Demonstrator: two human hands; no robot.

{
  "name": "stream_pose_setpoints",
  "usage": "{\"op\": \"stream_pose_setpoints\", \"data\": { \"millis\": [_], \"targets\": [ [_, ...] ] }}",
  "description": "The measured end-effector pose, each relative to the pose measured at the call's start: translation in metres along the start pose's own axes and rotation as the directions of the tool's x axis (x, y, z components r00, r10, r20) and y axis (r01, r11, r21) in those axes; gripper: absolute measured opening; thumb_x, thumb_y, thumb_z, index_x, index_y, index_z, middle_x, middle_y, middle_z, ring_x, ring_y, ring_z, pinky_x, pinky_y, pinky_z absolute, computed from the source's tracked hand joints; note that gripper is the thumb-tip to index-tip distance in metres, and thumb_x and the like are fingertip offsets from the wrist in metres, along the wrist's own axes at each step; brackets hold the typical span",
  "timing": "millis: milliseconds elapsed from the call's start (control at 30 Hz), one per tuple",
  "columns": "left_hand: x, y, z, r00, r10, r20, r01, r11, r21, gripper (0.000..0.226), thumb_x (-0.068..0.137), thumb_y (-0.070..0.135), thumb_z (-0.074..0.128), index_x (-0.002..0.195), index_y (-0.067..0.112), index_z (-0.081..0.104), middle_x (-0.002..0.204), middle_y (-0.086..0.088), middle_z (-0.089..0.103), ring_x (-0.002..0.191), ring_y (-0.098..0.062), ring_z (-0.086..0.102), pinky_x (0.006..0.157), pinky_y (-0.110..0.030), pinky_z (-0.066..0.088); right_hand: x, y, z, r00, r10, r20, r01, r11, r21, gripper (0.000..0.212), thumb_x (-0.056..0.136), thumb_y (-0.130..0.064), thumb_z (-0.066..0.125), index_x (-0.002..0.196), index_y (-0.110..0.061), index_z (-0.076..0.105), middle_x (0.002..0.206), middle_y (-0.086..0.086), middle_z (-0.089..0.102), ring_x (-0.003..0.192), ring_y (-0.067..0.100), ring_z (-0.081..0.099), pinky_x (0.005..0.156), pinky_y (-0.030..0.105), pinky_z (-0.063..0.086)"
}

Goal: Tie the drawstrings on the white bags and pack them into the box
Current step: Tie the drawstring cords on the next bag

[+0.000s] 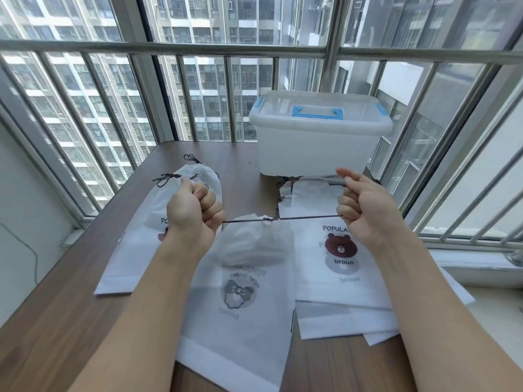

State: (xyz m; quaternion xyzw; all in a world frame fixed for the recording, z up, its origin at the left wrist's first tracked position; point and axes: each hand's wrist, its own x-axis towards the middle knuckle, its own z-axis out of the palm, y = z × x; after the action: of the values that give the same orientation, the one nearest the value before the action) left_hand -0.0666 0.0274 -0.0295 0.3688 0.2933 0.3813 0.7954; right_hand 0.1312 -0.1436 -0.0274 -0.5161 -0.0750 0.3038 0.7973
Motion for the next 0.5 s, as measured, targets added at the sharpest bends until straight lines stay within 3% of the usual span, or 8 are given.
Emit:
{"op": "stream_pose_setpoints", "data": {
  "millis": [67, 133, 200, 267, 300, 367, 433, 500],
  "targets": [
    [0.000, -0.004, 0.004, 0.997, -0.066, 0.038, 0.063, 0.994, 0.087, 0.051, 0.108, 0.045, 0.027, 0.062, 0.022, 0.028, 0.050, 0.007, 0.016, 0.040, -0.008, 0.011, 0.036, -0.021, 0.011, -0.007, -0.001, 0.003, 0.987, -0.153, 0.056, 0.163, 0.930, -0.330, 0.020, 0.105, -0.011, 0.051, 0.097, -0.013, 0.070, 0.046, -0.014, 0.039, 0.040, 0.004, 0.031, 0.039, 0.014, 0.024],
    [0.000, -0.012, 0.009, 0.991, -0.118, 0.065, 0.107, 0.983, 0.151, 0.042, 0.107, 0.041, 0.037, 0.069, 0.022, 0.036, 0.054, 0.007, 0.018, 0.041, -0.008, 0.014, 0.036, -0.019, 0.016, -0.017, -0.001, 0.009, 0.939, -0.259, 0.224, 0.343, 0.695, -0.632, 0.019, 0.099, -0.033, 0.061, 0.092, -0.019, 0.073, 0.051, -0.022, 0.056, 0.052, -0.004, 0.052, 0.051, 0.008, 0.035],
    [0.000, -0.021, 0.014, 0.987, -0.141, 0.081, 0.126, 0.977, 0.175, 0.034, 0.106, 0.033, 0.042, 0.074, 0.022, 0.039, 0.054, 0.007, 0.022, 0.042, -0.008, 0.018, 0.037, -0.019, 0.024, -0.024, 0.006, 0.012, 0.889, -0.211, 0.407, 0.458, 0.451, -0.766, 0.029, 0.084, -0.058, 0.068, 0.088, -0.030, 0.073, 0.062, -0.032, 0.060, 0.064, -0.011, 0.055, 0.060, 0.009, 0.038],
    [-0.001, -0.024, 0.016, 0.986, -0.137, 0.096, 0.122, 0.982, 0.142, 0.031, 0.106, 0.026, 0.043, 0.076, 0.020, 0.040, 0.054, 0.006, 0.025, 0.042, -0.009, 0.024, 0.039, -0.020, 0.031, -0.026, 0.019, 0.014, 0.850, -0.110, 0.514, 0.526, 0.153, -0.837, 0.048, 0.062, -0.079, 0.072, 0.086, -0.038, 0.072, 0.080, -0.028, 0.064, 0.079, -0.009, 0.058, 0.070, 0.016, 0.044],
    [0.000, -0.025, 0.017, 0.985, -0.134, 0.106, 0.122, 0.986, 0.117, 0.029, 0.106, 0.024, 0.044, 0.078, 0.020, 0.040, 0.054, 0.006, 0.026, 0.043, -0.010, 0.026, 0.041, -0.021, 0.035, -0.025, 0.025, 0.015, 0.841, -0.068, 0.537, 0.541, 0.056, -0.839, 0.053, 0.055, -0.083, 0.072, 0.084, -0.038, 0.071, 0.086, -0.023, 0.065, 0.085, -0.006, 0.059, 0.076, 0.022, 0.048],
    [0.001, -0.024, 0.016, 0.986, -0.125, 0.115, 0.117, 0.991, 0.071, 0.022, 0.105, 0.022, 0.047, 0.084, 0.018, 0.043, 0.054, 0.005, 0.030, 0.045, -0.010, 0.032, 0.044, -0.023, 0.042, -0.022, 0.032, 0.018, 0.827, -0.030, 0.562, 0.563, 0.026, -0.826, 0.046, 0.059, -0.075, 0.077, 0.077, -0.033, 0.070, 0.088, -0.016, 0.066, 0.084, -0.003, 0.059, 0.076, 0.030, 0.050],
    [0.004, -0.022, 0.014, 0.994, -0.071, 0.088, 0.066, 0.996, 0.060, 0.012, 0.101, 0.020, 0.056, 0.095, 0.012, 0.048, 0.056, 0.004, 0.038, 0.049, -0.011, 0.044, 0.052, -0.026, 0.052, -0.024, 0.029, 0.019, 0.806, 0.006, 0.592, 0.586, 0.130, -0.800, 0.030, 0.073, -0.053, 0.083, 0.080, -0.025, 0.073, 0.082, -0.014, 0.066, 0.070, -0.007, 0.056, 0.066, 0.020, 0.042],
    [0.008, -0.020, 0.009, 1.000, 0.010, 0.025, -0.012, 0.999, 0.051, 0.031, 0.095, 0.015, 0.065, 0.117, 0.000, 0.050, 0.074, -0.004, 0.055, 0.064, -0.013, 0.062, 0.066, -0.027, 0.058, -0.026, 0.024, 0.017, 0.786, 0.048, 0.617, 0.589, 0.247, -0.769, 0.019, 0.082, -0.035, 0.082, 0.088, -0.019, 0.075, 0.078, -0.012, 0.063, 0.061, -0.008, 0.052, 0.060, 0.010, 0.036]
  ]
}}
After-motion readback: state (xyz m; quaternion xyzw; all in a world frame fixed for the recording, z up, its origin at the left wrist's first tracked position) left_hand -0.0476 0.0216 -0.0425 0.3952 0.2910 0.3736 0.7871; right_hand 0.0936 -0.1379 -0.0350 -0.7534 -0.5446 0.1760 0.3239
